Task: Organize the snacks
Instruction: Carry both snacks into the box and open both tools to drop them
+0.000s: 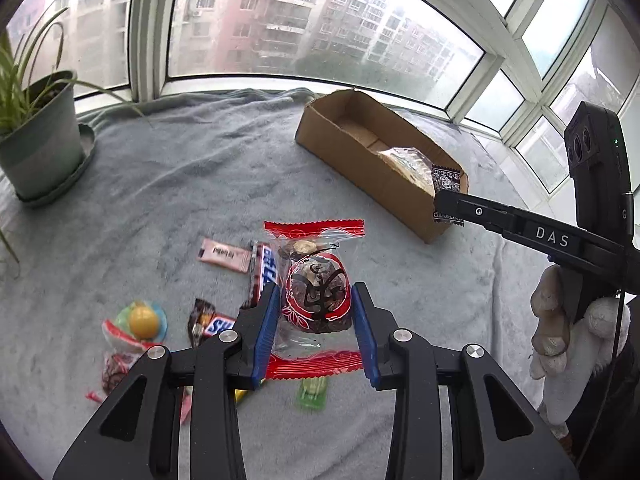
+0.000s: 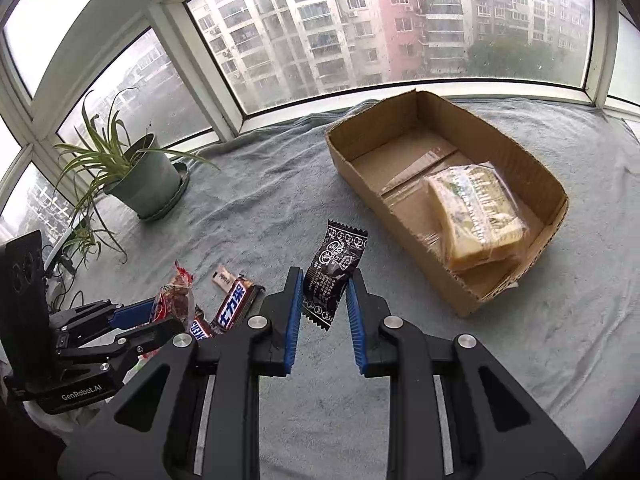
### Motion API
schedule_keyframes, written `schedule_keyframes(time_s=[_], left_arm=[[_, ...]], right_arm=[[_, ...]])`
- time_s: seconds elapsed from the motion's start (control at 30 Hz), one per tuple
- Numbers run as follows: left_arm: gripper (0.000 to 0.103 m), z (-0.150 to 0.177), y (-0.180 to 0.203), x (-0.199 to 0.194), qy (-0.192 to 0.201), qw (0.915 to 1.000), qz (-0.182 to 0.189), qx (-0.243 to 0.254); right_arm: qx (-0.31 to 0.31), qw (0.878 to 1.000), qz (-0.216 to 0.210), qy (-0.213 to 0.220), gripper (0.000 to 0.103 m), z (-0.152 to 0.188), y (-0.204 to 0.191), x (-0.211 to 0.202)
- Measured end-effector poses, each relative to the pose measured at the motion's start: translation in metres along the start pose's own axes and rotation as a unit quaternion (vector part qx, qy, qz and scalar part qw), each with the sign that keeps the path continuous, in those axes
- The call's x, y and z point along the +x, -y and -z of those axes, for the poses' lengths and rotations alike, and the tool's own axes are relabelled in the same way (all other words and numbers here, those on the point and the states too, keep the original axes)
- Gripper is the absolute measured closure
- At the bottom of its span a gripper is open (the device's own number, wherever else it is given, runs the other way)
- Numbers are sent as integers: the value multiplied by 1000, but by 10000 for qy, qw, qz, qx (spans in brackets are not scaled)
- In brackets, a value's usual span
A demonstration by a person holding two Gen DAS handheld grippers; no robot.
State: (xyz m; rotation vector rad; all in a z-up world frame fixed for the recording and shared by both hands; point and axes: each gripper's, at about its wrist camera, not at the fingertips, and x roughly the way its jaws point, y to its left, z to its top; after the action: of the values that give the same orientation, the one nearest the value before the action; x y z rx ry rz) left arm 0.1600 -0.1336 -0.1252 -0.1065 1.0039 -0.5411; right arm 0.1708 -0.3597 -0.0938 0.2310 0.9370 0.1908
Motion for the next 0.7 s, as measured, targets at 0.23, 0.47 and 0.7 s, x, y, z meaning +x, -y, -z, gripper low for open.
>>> schedule_keyframes(time_s=[0.23,0.47,0.7], left_arm=[[68,-43,10,14,125,9997,140,162],[68,-93,25,36,250,9986,166,445],[68,-132,35,74,203,9981,251,523]], right_arm=[[135,9996,206,128,80,-29,27,1],[326,9985,418,114,80,-61,60,16],[351,9972,654,-59,80,-75,79,44]])
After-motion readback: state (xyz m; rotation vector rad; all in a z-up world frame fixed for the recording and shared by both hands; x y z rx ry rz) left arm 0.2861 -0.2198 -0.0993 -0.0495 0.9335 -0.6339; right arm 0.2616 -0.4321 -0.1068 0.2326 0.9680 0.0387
